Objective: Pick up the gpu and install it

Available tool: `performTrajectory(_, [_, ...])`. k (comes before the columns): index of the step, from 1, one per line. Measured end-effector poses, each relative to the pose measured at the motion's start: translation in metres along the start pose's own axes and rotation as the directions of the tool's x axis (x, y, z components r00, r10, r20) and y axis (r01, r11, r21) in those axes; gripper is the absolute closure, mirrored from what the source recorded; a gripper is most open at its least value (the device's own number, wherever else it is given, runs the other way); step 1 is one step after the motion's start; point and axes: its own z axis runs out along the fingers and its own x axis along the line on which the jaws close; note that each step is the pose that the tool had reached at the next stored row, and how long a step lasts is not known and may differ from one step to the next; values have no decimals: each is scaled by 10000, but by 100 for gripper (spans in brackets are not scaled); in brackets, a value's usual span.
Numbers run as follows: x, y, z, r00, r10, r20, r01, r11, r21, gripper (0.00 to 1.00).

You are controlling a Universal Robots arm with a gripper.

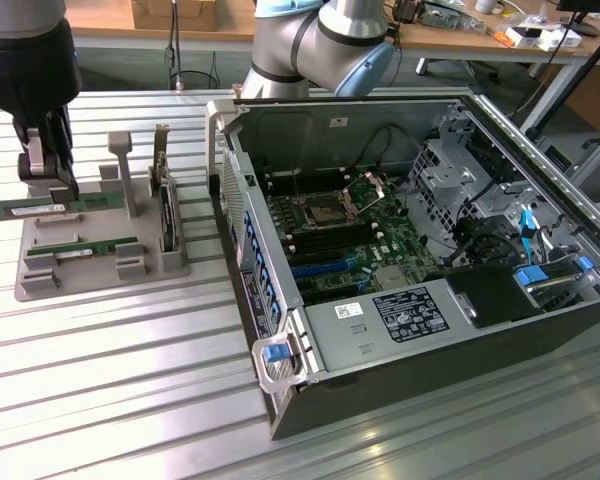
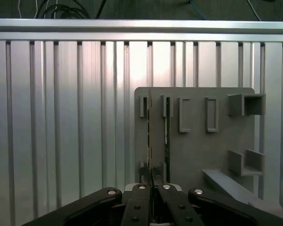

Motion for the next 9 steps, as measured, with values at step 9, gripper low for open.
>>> performTrajectory(9, [-2,6,-133,10000,0,0,0,10000,0,88])
